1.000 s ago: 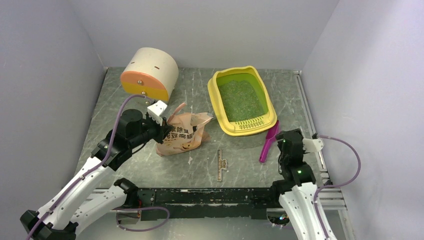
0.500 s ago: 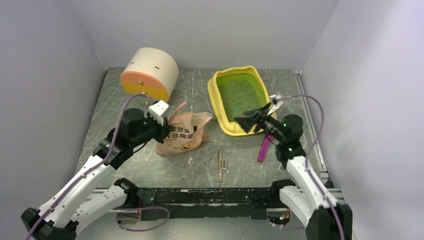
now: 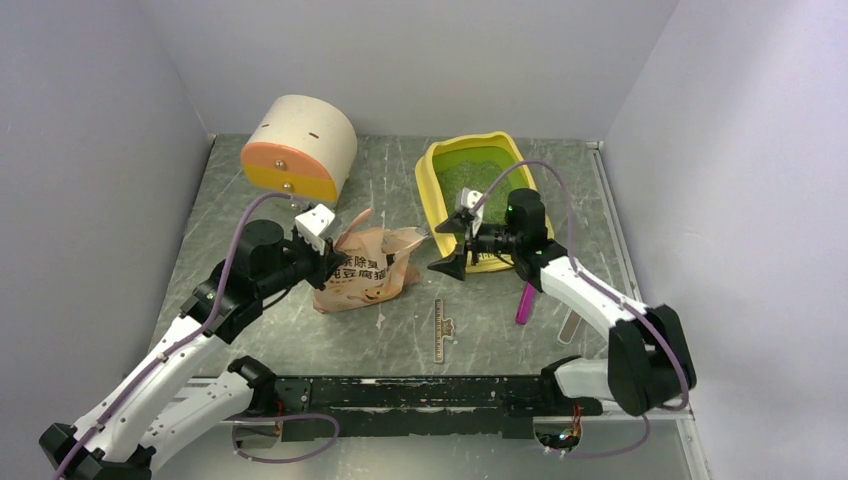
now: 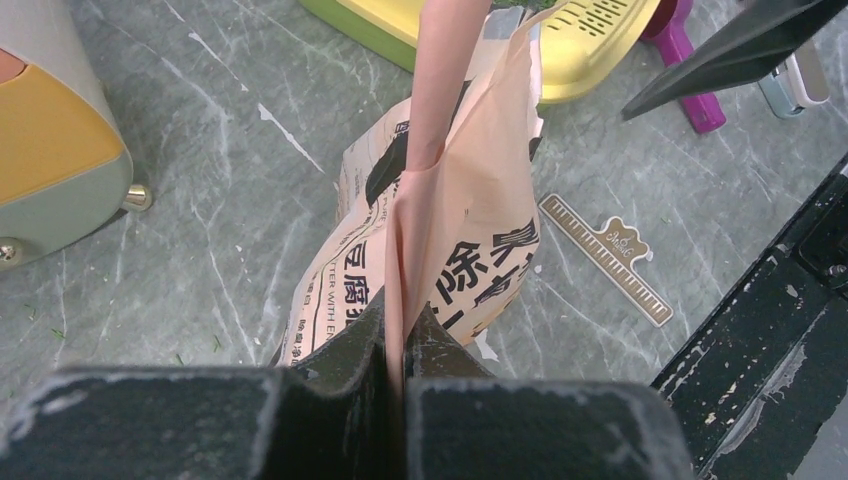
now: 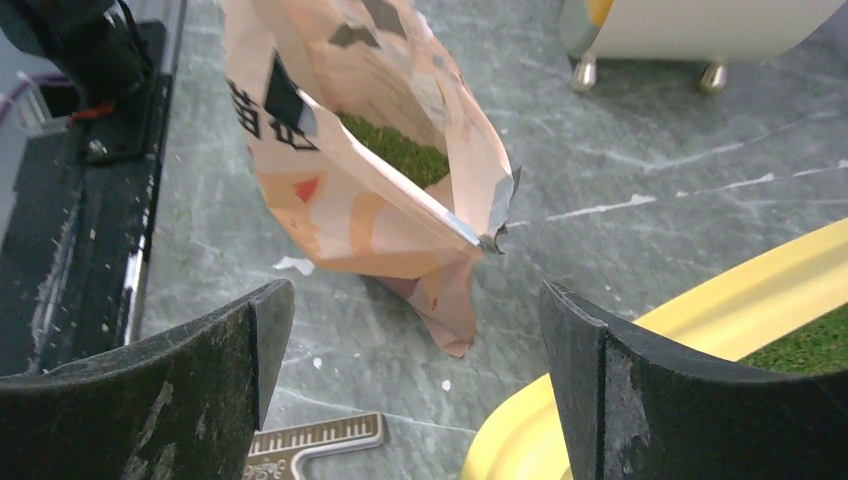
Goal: Fill the litter box with clean litter
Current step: Close the cat litter bag at the center of the board.
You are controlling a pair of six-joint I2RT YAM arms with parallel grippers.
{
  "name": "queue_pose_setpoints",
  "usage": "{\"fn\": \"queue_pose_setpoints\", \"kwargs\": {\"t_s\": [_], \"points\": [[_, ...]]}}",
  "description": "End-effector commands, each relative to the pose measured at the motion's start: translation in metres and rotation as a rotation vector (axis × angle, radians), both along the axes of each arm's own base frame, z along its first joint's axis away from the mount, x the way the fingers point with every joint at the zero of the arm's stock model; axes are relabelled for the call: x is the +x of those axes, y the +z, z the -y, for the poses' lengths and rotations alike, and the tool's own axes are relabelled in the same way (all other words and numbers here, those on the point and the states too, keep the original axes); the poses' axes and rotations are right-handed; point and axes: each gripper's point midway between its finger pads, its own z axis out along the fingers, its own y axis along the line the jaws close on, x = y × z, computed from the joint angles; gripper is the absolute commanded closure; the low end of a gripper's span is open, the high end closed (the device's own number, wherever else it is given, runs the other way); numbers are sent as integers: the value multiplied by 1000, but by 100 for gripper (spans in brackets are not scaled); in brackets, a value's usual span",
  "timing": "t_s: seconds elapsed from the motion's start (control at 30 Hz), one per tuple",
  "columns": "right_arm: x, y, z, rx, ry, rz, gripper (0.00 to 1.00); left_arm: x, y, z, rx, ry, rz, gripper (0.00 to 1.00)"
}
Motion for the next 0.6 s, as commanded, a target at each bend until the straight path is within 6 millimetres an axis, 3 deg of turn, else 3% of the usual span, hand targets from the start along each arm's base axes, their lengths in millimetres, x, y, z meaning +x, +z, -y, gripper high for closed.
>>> {"fn": "queue_pose_setpoints", "kwargs": {"t_s": [0.0,0.3,0.4,0.57], "points": [[11,-7,-16,-26,83,106,5,-2,14,5,-8,-49,45,95],[2,-20,-61,-33,266,45,5,1,14,2,8,-35,49,95],[1,-21,-66,-20,292,-25,14,2,16,3,6,-38,55,95],[-1,-28,-66,-64,301,-159,40,2,18,5,49,-77,58,95]]}}
